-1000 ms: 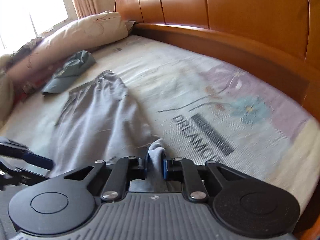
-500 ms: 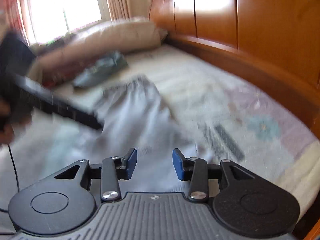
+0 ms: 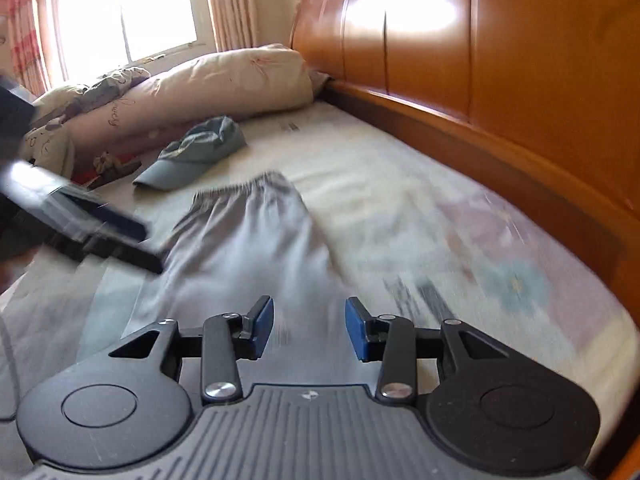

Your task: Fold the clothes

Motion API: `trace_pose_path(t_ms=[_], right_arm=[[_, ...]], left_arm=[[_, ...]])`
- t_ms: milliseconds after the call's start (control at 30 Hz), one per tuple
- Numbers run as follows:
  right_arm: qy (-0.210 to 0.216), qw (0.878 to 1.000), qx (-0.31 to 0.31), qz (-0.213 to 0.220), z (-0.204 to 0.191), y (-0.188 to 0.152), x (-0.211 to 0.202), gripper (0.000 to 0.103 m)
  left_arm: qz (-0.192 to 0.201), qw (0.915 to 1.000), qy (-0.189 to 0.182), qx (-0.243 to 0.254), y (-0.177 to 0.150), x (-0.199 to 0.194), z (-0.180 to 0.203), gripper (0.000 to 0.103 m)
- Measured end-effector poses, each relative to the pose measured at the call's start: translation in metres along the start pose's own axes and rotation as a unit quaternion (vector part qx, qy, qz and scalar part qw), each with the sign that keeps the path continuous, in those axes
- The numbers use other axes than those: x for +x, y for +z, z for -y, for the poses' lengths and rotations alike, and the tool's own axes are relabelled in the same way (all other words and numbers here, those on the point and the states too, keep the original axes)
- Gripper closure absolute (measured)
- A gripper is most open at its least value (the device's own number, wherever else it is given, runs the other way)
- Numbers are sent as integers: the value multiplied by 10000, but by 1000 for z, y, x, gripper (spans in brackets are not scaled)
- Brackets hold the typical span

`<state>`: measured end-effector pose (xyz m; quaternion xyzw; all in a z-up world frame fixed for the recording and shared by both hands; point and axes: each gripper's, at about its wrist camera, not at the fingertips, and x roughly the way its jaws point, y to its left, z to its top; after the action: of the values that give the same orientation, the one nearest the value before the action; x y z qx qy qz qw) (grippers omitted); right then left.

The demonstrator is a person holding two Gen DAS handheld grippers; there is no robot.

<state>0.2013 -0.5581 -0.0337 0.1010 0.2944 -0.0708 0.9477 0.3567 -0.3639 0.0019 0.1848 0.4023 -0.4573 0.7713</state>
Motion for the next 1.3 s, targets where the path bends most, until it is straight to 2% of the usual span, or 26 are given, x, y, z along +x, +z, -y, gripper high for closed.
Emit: trace_pose_path(t_ms=[100,167,233,300,367,500,633,700,767,933,1067,1167,1300], right_arm=[[192,9996,89,-199,4,4,35,58],[120,9992,131,-352,8,2,51,58],[7,9992,172,-368,10,6,50,58],[17,9998,101,-175,3,16,40,55],[82,9995,-137,-260,-8,19,48,46],[201,9962,-609,-594,-29,18,75,46],[269,9977,-311,-539,-26,24,72,44],[336,9983,-292,-367,-33,33,62,37],[296,9976,-421,-467,-41,33,68,16],[191,9931,-796,-837,-60,31,89,15],[290,9940,-968,-410,-76,63,91,14],[158,9923,-1124,-505,-85,83,127,14],[-89,9900,-1100,-882,-83,83,185,12]], left_arm=[[-146,9991,393,-84,-22,-11,-13,18],[-237,9971,712,-90,-39,-22,-20,18],[-257,9953,923,-113,-58,-38,-29,18],[-236,9941,1033,-245,-76,-54,-36,13],[-224,9921,1155,-442,-91,-66,-43,12],[-161,9836,1479,-1021,-115,-81,-55,12],[-66,9732,1838,-1383,-133,-99,-60,12],[-1,9690,1980,-1477,-140,-108,-59,12],[75,9663,2057,-1547,-146,-115,-57,12],[317,9609,2081,-1800,-160,-131,-47,12],[459,9585,2100,-1872,-167,-139,-41,11],[504,9551,2233,-1880,-170,-144,-38,11],[572,9526,2304,-1902,-178,-153,-36,11]])
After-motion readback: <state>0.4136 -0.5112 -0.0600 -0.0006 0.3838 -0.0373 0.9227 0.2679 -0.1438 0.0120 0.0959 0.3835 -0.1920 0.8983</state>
